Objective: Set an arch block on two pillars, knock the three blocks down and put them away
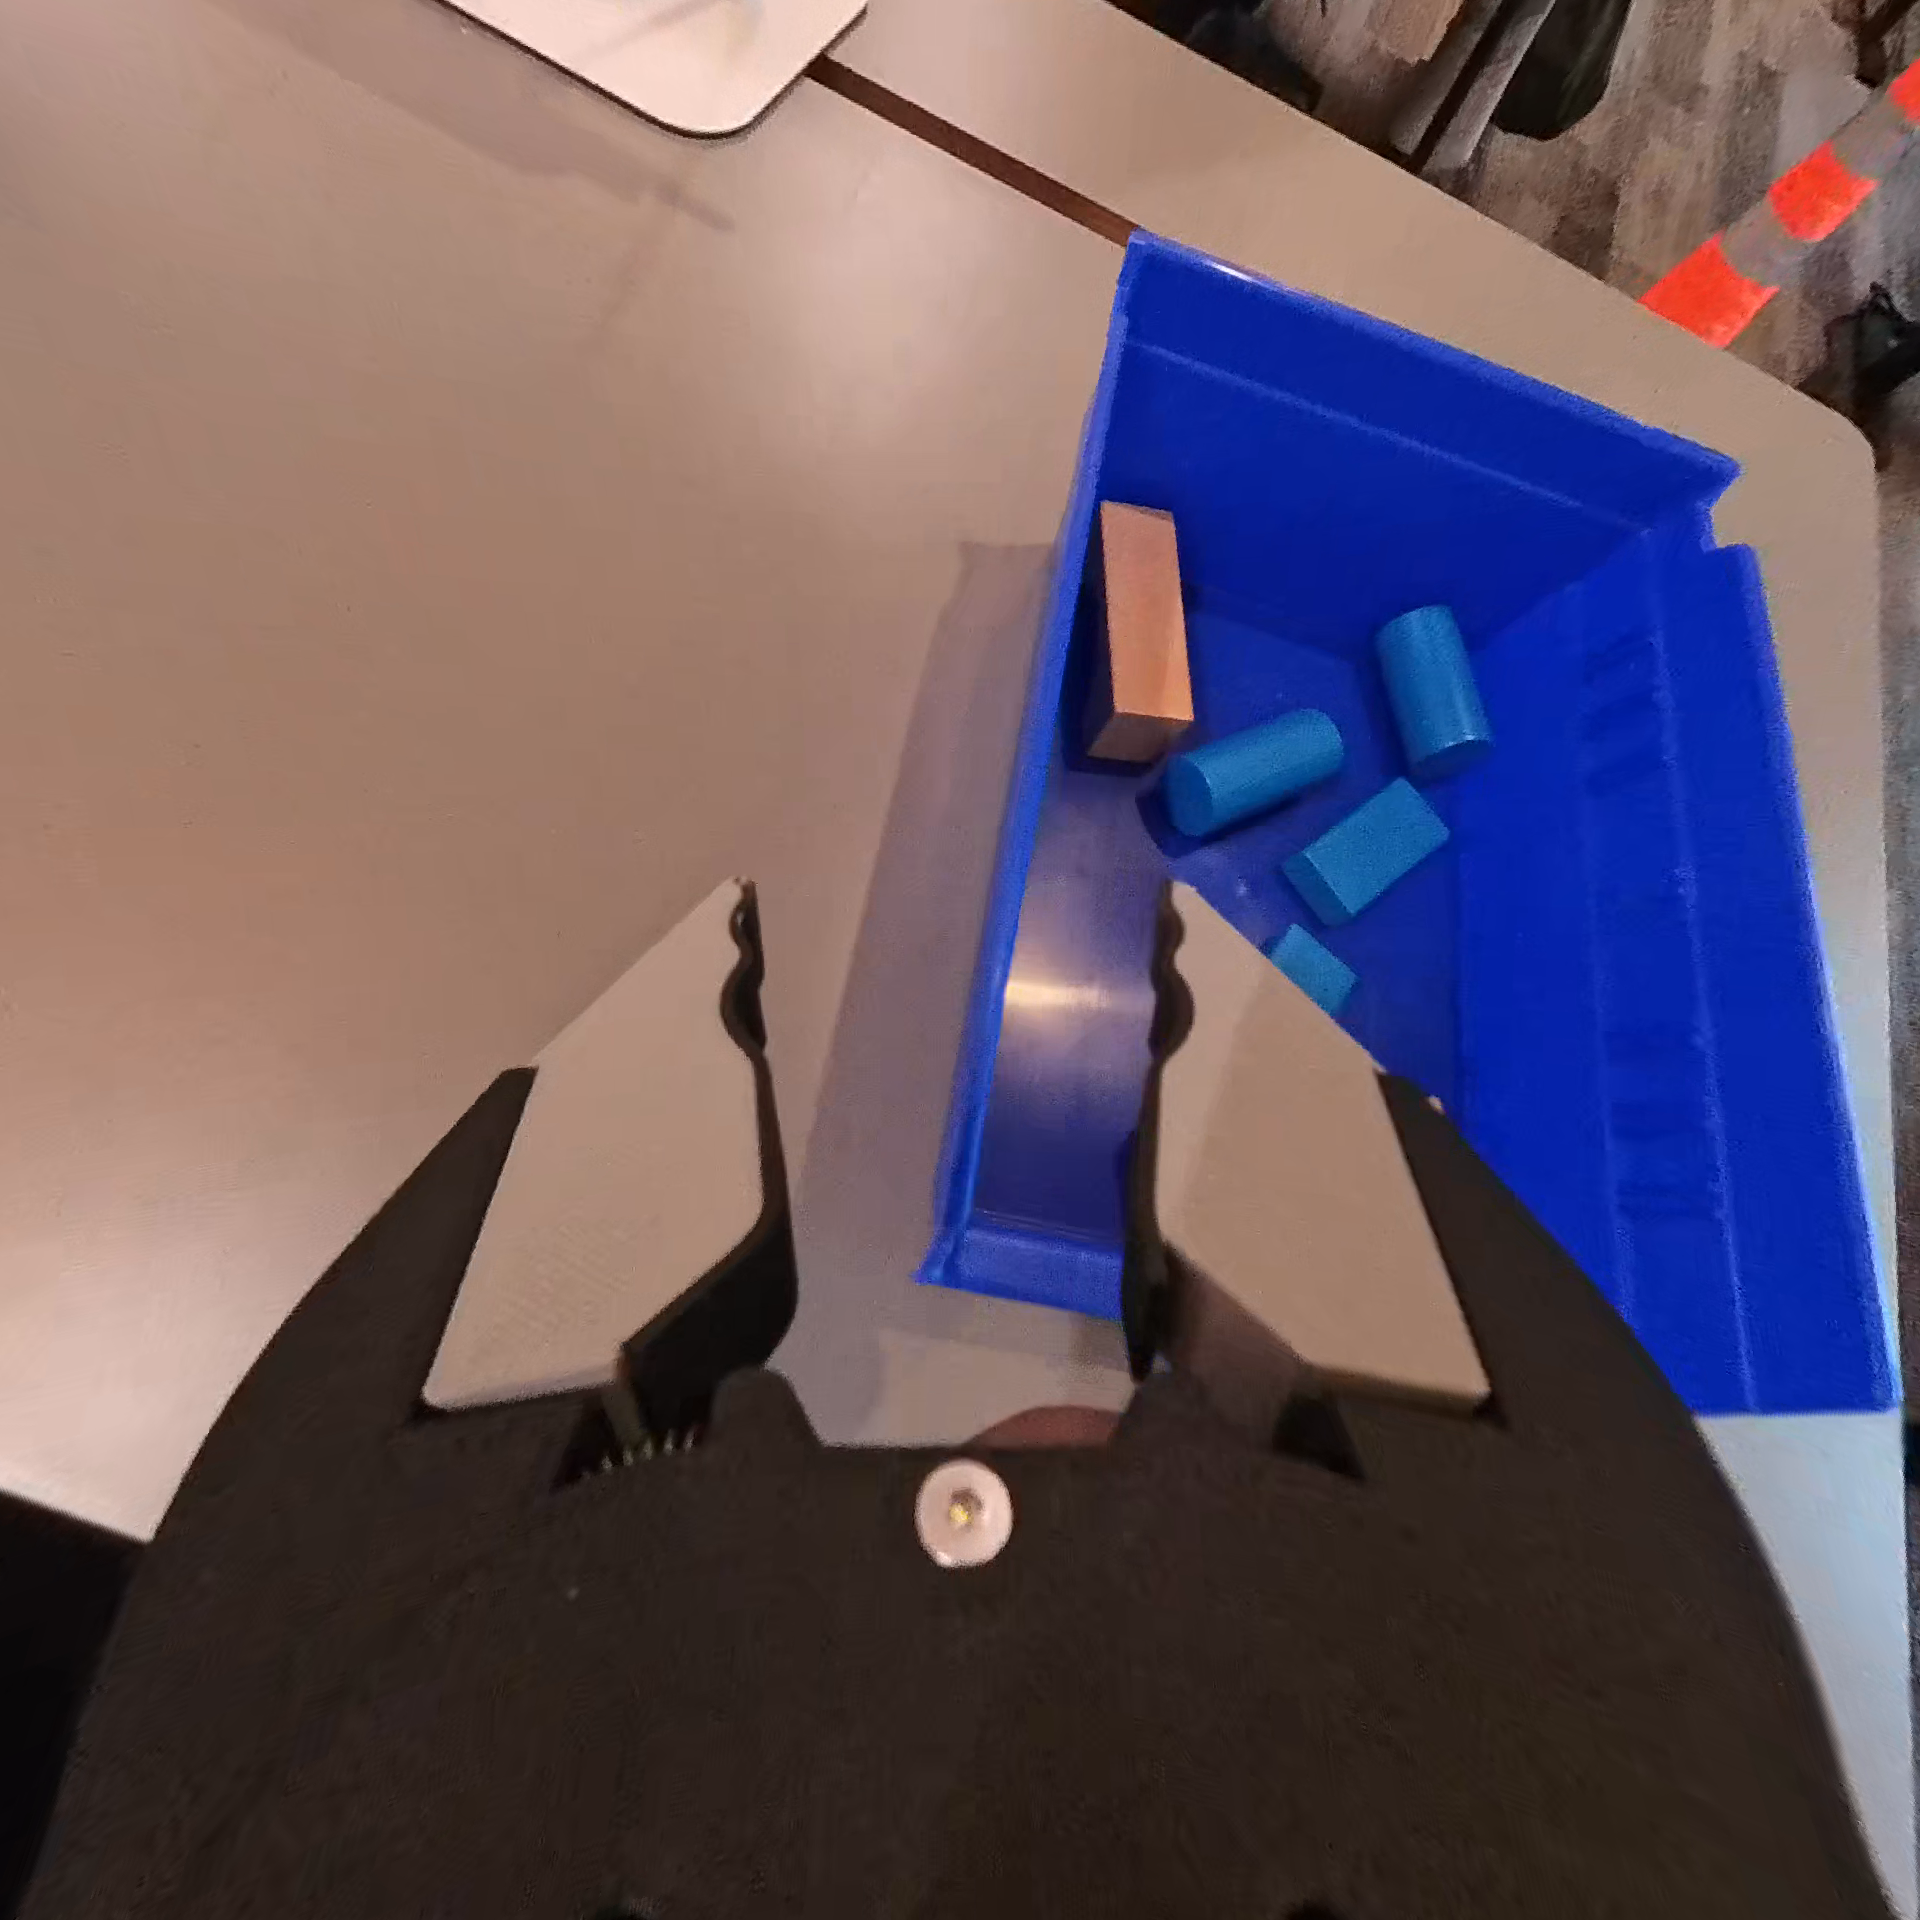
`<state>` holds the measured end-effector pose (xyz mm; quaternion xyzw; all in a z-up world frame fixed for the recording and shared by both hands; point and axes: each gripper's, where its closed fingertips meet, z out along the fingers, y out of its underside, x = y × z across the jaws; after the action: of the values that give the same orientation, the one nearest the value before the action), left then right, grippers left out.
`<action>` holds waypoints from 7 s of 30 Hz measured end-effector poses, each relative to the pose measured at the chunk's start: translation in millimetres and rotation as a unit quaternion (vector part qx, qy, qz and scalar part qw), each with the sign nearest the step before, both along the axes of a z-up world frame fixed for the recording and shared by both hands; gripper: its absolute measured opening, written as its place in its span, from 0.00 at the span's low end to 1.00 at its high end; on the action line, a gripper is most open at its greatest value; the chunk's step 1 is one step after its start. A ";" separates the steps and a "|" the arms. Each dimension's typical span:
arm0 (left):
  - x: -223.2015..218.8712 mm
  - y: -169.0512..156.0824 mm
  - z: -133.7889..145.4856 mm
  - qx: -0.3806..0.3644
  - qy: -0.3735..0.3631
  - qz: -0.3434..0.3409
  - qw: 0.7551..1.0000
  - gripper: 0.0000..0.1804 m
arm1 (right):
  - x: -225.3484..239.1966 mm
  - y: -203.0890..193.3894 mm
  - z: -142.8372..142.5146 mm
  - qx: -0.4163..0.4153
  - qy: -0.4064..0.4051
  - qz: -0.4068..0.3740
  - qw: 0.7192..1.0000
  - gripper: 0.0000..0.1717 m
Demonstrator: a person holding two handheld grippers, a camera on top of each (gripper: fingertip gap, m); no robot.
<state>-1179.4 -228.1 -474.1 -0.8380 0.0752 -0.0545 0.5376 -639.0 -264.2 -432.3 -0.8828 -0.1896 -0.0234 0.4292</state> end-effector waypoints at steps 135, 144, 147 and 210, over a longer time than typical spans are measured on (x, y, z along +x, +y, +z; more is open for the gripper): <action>177.9 -16.1 -5.3 0.023 0.114 -0.145 0.983 0.38 | -56.7 -54.1 -33.4 -0.043 0.037 0.070 0.996 0.29; 174.7 9.2 -2.5 0.028 0.074 -0.112 0.991 0.24 | -128.7 -13.0 -63.6 0.006 0.006 0.073 0.997 0.35; 140.3 11.7 0.1 0.049 0.129 -0.049 0.989 0.10 | -110.0 -7.8 -70.7 0.001 -0.014 0.046 0.999 0.20; 210.1 85.7 19.9 0.125 0.043 -0.207 0.969 0.36 | -218.8 123.5 -31.8 0.118 0.179 0.152 0.965 0.39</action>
<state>-969.2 -142.4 -454.2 -0.7323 0.2764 -0.1186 0.6110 -857.8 -140.7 -464.1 -0.7764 -0.2374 0.1778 0.5561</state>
